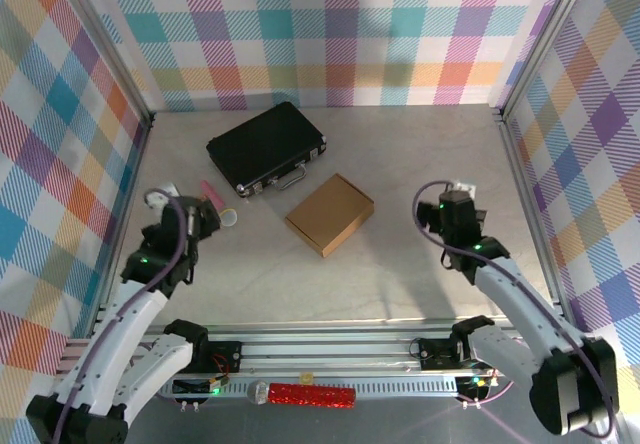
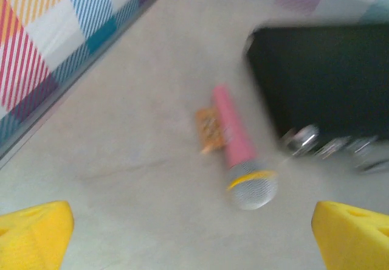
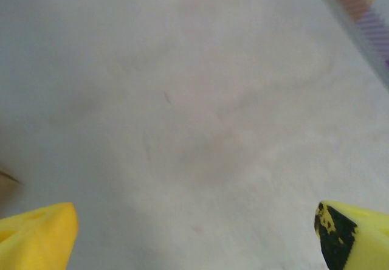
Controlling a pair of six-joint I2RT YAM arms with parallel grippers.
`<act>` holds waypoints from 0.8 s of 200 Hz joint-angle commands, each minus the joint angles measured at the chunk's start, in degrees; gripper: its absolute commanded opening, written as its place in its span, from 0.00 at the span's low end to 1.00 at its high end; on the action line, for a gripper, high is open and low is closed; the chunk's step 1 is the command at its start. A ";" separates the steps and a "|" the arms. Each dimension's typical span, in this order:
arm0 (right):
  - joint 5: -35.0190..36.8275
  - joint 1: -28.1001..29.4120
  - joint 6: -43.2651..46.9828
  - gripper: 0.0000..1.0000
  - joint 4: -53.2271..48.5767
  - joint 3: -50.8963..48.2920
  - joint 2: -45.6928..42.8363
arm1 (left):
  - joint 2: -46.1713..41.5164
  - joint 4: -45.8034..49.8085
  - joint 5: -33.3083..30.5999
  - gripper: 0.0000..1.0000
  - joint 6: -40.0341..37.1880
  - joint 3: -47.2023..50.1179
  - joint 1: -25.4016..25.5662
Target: Fold the paper box
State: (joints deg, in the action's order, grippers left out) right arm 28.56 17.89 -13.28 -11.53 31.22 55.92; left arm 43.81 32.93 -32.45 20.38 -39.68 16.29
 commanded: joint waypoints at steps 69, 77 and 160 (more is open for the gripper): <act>-15.44 -6.65 13.89 0.99 38.22 -0.99 25.89 | 23.61 -52.65 12.62 1.00 -14.98 16.33 -7.67; -16.62 -7.64 15.70 0.99 37.14 0.88 27.76 | 27.76 -57.83 13.69 1.00 -14.73 16.39 -8.85; -30.54 -19.37 10.83 0.99 61.24 -9.25 31.53 | 46.71 -88.41 18.98 1.00 -19.43 19.10 -12.41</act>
State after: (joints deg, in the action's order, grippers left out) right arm 1.87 -1.85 -1.23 44.91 19.57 87.09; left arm 89.67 -44.73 -14.72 2.28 -20.38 4.60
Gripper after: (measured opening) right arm 0.992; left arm 0.996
